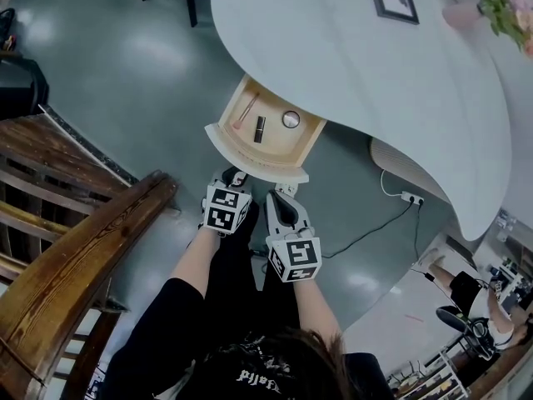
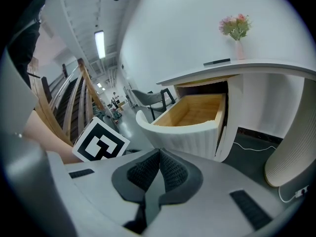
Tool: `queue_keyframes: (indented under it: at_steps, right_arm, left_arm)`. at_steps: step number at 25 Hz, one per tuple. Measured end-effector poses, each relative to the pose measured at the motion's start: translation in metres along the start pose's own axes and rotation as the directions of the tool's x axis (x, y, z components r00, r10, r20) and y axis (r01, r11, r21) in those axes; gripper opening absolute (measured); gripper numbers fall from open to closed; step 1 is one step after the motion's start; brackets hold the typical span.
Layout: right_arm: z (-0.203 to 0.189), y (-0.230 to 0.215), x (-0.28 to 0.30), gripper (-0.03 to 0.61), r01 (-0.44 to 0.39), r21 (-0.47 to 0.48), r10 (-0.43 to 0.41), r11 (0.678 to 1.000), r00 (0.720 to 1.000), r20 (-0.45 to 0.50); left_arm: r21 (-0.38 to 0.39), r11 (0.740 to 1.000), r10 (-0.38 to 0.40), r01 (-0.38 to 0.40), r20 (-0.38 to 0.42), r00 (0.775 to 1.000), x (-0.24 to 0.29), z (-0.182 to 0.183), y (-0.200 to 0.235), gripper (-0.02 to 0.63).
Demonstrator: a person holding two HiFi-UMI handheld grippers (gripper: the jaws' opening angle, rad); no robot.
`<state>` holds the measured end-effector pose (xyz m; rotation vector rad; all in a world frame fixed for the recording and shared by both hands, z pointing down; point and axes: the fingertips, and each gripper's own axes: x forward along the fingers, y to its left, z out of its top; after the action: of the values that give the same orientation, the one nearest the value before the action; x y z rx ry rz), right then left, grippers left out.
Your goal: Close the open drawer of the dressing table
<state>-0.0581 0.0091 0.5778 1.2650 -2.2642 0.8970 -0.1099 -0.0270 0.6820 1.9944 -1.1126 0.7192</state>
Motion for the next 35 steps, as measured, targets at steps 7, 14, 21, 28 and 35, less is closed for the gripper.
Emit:
queue_keyframes:
  at_steps: [7, 14, 21, 28, 35]
  right_arm:
    - [0.004, -0.004, 0.004, 0.026, -0.001, 0.003, 0.001, 1.0, 1.0, 0.01]
    - [0.012, -0.015, 0.007, 0.026, 0.008, 0.014, -0.008, 1.0, 1.0, 0.028]
    - [0.016, -0.024, 0.009, 0.026, 0.029, 0.03, -0.031, 0.999, 0.999, 0.041]
    - [0.022, -0.034, 0.007, 0.026, 0.043, 0.031, -0.044, 0.999, 0.997, 0.057]
    - [0.025, -0.045, 0.004, 0.026, 0.065, 0.048, -0.068, 0.997, 0.995, 0.07]
  left_arm:
    - [0.008, 1.0, 0.002, -0.002, 0.021, 1.0, 0.01, 0.013, 0.001, 0.123]
    - [0.013, 1.0, -0.002, 0.002, 0.038, 0.999, 0.023, 0.029, -0.001, 0.123]
    - [0.02, 1.0, -0.003, 0.002, 0.045, 0.999, 0.029, 0.04, 0.0, 0.123]
    - [0.027, 1.0, -0.003, 0.001, 0.053, 0.999, 0.037, 0.05, -0.001, 0.123]
    - [0.022, 1.0, 0.004, -0.005, 0.067, 0.998, 0.043, 0.059, -0.003, 0.123]
